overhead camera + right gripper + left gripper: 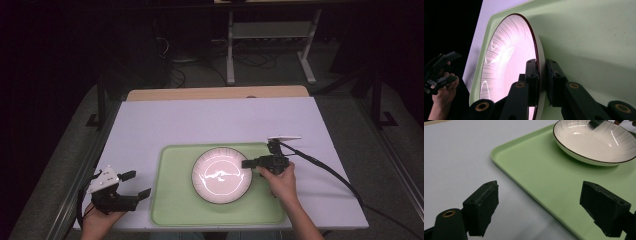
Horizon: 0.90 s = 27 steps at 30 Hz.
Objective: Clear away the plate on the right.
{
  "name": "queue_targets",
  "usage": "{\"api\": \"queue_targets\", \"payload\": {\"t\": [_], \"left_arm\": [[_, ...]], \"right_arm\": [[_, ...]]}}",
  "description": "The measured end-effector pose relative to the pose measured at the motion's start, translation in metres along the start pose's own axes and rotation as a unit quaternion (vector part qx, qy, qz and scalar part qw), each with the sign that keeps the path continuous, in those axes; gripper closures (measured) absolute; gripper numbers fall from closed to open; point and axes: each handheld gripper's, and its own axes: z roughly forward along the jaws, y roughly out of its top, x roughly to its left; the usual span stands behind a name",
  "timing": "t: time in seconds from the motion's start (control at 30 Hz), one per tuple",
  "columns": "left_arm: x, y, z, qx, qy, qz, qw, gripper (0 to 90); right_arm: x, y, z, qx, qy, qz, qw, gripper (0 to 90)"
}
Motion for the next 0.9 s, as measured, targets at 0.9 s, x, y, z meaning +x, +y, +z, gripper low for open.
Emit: {"api": "queue_targets", "payload": {"t": [0.9], "left_arm": [[-0.001,0.000,0.001,0.002,0.000,0.001,1.0000,15.2]], "right_arm": [[0.002,-0.011,0.001,0.010,-0.029,-0.021,0.9993,78.4]]}}
